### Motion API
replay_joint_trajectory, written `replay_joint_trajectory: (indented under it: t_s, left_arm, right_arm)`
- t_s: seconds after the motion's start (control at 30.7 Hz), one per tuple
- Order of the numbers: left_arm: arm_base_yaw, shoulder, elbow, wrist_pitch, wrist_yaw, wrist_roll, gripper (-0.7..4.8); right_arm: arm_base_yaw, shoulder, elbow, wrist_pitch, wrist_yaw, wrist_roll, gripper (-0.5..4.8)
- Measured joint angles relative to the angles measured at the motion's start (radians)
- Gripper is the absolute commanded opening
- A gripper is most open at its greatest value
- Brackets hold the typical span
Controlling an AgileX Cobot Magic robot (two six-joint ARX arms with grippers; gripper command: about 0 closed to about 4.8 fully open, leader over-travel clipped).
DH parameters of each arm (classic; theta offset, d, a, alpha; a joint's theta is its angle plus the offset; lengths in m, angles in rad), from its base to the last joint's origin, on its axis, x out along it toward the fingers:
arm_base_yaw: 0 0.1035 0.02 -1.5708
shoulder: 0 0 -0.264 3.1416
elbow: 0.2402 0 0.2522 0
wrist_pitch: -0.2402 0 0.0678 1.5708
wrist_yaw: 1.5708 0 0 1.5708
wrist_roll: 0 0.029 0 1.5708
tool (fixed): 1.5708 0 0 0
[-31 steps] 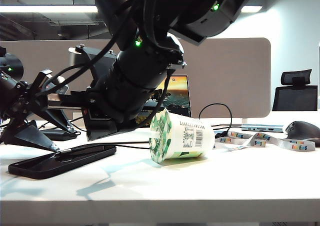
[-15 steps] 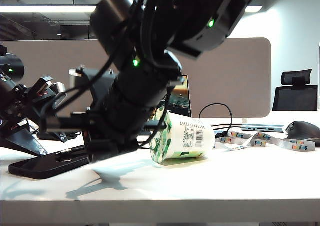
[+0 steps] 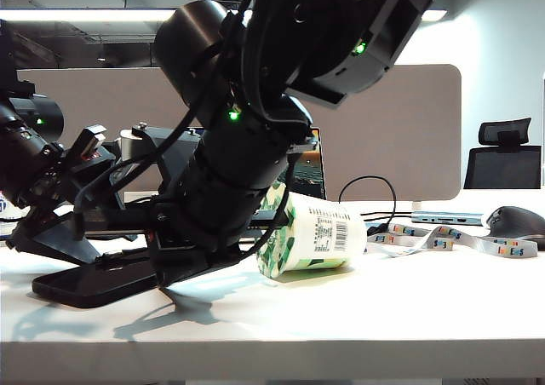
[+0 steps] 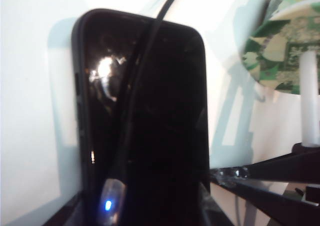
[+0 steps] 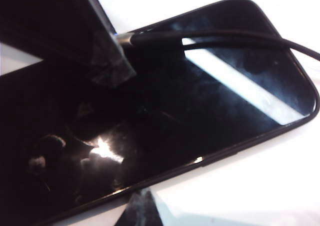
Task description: Pick up the black phone, pick up the charger plug, insert the charger plug into the phone's charging port, and finally place the connected phone back on the desk.
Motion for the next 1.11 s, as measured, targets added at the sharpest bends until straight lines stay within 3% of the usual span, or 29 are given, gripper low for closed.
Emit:
replay_joint_trajectory:
  t_s: [0.29,0.46,0.65,0.78,0.98,1.04,1.11]
  left_arm:
    - [0.007,0.000,0.002,0.023,0.127,0.000,2.86]
    - [-0.014,0.002,-0.002,-0.044,0.198,0.000,2.86]
    - [-0.013,0.003,-0.002,-0.050,0.189,0.000,2.85]
    - [-0.023,0.003,-0.002,-0.074,0.103,0.000,2.77]
    - [-0.051,0.003,-0.002,-0.075,0.080,0.000,2.76]
    - [-0.053,0.003,-0.002,-0.076,0.072,0.000,2.29]
    - [-0.053,0.003,-0.002,-0.075,0.054,0.000,1.01]
  right_arm:
    - [-0.018,-0.006,-0.001,-0.013,-0.001,0.000,-0.03]
    - [-0.024,0.000,0.000,0.005,-0.001,0.000,-0.03]
    - [-0.026,0.000,0.000,0.006,0.000,0.000,-0.03]
    - [-0.029,0.000,0.001,0.011,0.000,0.000,-0.03]
    - [-0.030,0.000,0.001,0.010,0.000,-0.006,-0.03]
    - [-0.030,0.000,0.001,0.011,-0.001,-0.020,-0.03]
    - [-0.030,0.000,0.001,0.010,-0.002,-0.032,-0.03]
